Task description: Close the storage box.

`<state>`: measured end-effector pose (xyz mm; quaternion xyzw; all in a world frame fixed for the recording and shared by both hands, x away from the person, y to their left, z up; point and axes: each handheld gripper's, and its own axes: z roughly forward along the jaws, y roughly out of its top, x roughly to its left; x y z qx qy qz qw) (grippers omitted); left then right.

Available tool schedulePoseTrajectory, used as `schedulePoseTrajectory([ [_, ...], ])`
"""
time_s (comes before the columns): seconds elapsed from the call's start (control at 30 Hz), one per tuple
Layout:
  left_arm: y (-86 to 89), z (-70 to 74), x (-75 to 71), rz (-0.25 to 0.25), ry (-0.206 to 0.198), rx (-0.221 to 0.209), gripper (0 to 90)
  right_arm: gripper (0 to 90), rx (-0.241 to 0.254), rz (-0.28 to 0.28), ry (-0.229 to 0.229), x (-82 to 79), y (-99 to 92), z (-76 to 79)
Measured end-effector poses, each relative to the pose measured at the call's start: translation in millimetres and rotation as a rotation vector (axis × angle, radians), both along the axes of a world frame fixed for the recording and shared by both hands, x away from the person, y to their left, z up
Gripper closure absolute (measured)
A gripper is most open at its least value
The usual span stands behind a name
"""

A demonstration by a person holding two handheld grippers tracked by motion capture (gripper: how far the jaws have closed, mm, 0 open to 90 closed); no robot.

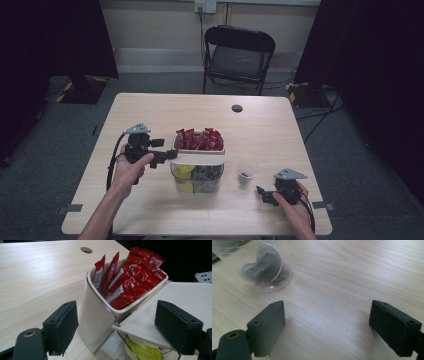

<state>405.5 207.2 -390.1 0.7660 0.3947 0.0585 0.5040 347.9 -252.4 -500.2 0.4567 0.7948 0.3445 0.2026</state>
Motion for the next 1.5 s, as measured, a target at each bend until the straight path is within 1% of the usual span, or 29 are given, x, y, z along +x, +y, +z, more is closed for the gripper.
schedulePoseTrajectory([
  [0.07,-0.2,-1.1,0.6,-0.005,0.004,0.006,18.0,13.0,0.0,0.0,0.0,0.0,0.0,0.0],
  [0.17,-1.7,-3.7,0.8,-0.015,0.025,-0.006,18.0,13.0,0.0,0.0,0.0,0.0,0.0,0.0],
  [0.3,-2.0,-7.0,0.0,-0.025,0.045,0.003,17.9,13.0,-0.001,0.001,-0.001,0.1,-0.1,-0.1],
  [0.43,-3.4,-9.1,-2.2,-0.03,0.042,0.032,17.9,13.0,0.0,0.001,0.001,0.1,0.0,0.0],
  [0.5,-4.1,-11.6,-2.0,-0.035,0.044,0.034,17.9,13.0,0.0,0.001,0.0,0.1,0.0,0.0],
  [0.53,-4.5,-13.1,-1.8,-0.035,0.045,0.049,17.9,12.9,0.0,0.001,0.001,0.1,-0.1,0.0],
  [0.63,-6.2,-18.7,-0.9,-0.052,0.042,0.048,17.4,13.0,0.0,0.001,0.001,0.1,-0.1,0.0],
  [0.7,-8.1,-21.3,-0.7,-0.053,0.04,0.064,16.4,12.9,0.0,0.001,0.001,0.0,-0.1,0.0],
  [0.73,-9.0,-22.4,-0.6,-0.056,0.043,0.061,16.3,12.9,0.0,0.001,0.001,0.1,-0.1,0.0],
  [0.77,-10.2,-23.9,-0.8,-0.062,0.045,0.048,15.3,13.0,0.0,0.001,0.001,0.1,-0.1,0.0],
  [0.83,-12.0,-24.6,-1.4,-0.073,0.043,0.044,15.3,13.0,-0.001,0.002,0.0,0.1,-0.2,0.0],
  [0.87,-12.6,-24.4,-1.6,-0.075,0.038,0.052,15.3,12.9,0.0,0.001,0.001,0.1,-0.1,0.0],
  [0.93,-14.1,-24.1,-2.5,-0.078,0.037,0.05,15.4,13.0,0.0,0.001,0.001,0.1,-0.1,0.0],
  [0.97,-14.5,-23.5,-3.1,-0.076,0.036,0.057,15.7,13.0,0.0,0.001,0.0,0.1,-0.1,0.0],
  [1.13,-10.3,-21.2,-6.7,-0.079,0.03,0.063,15.9,13.0,0.0,0.001,0.0,0.1,0.0,0.0],
  [1.27,-1.7,-18.8,-9.4,-0.069,0.013,0.052,15.9,13.0,-0.001,0.002,-0.001,0.1,-0.1,-0.1],
  [1.37,3.0,-17.1,-10.3,-0.051,0.013,0.04,15.9,13.0,0.0,0.002,-0.001,0.0,-0.1,-0.1],
  [1.4,4.8,-16.9,-10.4,-0.055,0.007,0.049,15.9,13.0,-0.001,0.002,-0.002,-0.1,-0.1,-0.1],
  [1.5,9.9,-16.7,-12.9,-0.039,0.001,0.055,15.9,13.0,0.0,0.001,-0.002,-0.3,0.0,-0.1],
])
